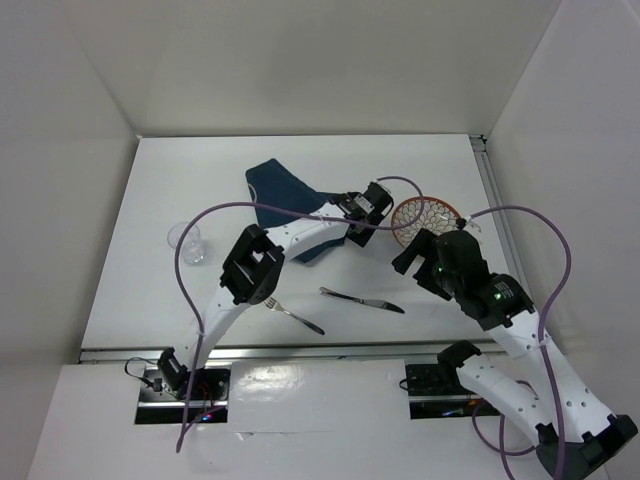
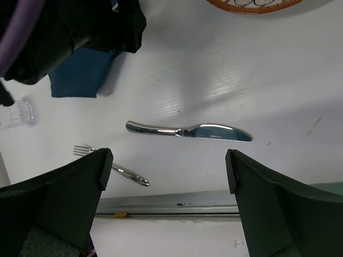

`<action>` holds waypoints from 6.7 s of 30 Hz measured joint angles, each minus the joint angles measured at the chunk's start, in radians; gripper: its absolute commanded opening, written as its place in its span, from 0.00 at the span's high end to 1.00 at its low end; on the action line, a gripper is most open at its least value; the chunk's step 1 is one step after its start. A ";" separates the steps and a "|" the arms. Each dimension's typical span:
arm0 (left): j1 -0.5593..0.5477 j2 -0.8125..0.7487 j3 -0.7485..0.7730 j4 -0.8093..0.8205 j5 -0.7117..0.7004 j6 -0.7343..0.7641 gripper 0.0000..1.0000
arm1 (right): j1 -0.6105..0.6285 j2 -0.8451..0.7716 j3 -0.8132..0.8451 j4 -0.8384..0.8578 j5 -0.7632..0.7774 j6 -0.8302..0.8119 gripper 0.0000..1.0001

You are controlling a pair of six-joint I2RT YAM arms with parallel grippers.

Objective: Set the dinner table for one person

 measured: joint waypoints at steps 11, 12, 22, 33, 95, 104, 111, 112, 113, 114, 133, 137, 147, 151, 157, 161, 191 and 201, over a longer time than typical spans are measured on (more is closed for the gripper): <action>0.008 0.091 0.079 0.012 -0.110 0.051 0.42 | 0.000 -0.002 0.000 -0.010 -0.025 0.040 0.00; 0.008 0.092 0.079 0.011 -0.117 0.053 0.46 | 0.000 -0.002 0.000 -0.010 -0.026 0.041 0.00; 0.008 0.093 0.079 0.012 -0.151 0.060 0.87 | 0.000 -0.002 0.000 -0.010 -0.030 0.044 0.00; 0.008 -0.026 0.078 -0.010 -0.183 0.059 1.00 | 0.000 0.048 -0.002 0.003 -0.030 0.013 0.00; 0.461 -1.027 -0.899 -0.026 -0.007 -0.502 1.00 | 0.116 1.509 0.954 0.174 -0.208 -0.129 1.00; 0.628 -0.705 -0.398 -0.051 0.081 -0.375 1.00 | -0.006 1.512 1.479 0.165 -0.137 -0.261 1.00; 0.705 -0.684 -0.243 0.035 0.237 -0.350 1.00 | -0.037 1.085 1.041 0.476 -0.135 -0.328 1.00; 0.711 -0.732 -0.311 0.049 0.258 -0.350 1.00 | -0.020 0.996 0.901 0.537 -0.140 -0.329 1.00; 0.716 -0.776 -0.379 0.070 0.279 -0.353 1.00 | -0.007 0.937 0.806 0.559 -0.145 -0.323 1.00; 0.719 -0.828 -0.470 0.100 0.295 -0.361 1.00 | 0.014 0.875 0.689 0.595 -0.145 -0.318 1.00; 0.661 -1.047 -0.928 0.068 0.330 -0.365 0.59 | 0.142 0.521 0.096 0.438 0.034 -0.129 0.31; 0.573 -0.977 -0.848 0.080 0.314 -0.362 0.59 | 0.142 0.538 0.189 0.421 0.076 -0.151 0.73; 0.473 -0.562 -0.825 0.045 0.269 -0.382 0.60 | 0.120 0.850 0.242 0.321 0.076 -0.164 0.73; 0.474 -0.504 -0.825 0.025 0.249 -0.404 0.60 | 0.085 0.963 0.236 0.316 0.036 -0.167 0.73; 0.475 -0.488 -0.818 0.022 0.238 -0.422 0.60 | 0.010 1.035 0.232 0.357 -0.032 -0.175 0.73; 0.481 -0.465 -0.787 0.000 0.237 -0.421 0.60 | -0.026 1.079 0.251 0.393 -0.064 -0.186 0.73; 0.510 -0.478 -0.809 0.055 0.222 -0.425 0.60 | -0.062 1.058 0.194 0.529 -0.096 -0.184 0.73; 0.510 -0.501 -0.841 0.066 0.211 -0.444 0.59 | -0.059 1.050 0.188 0.525 -0.092 -0.179 0.67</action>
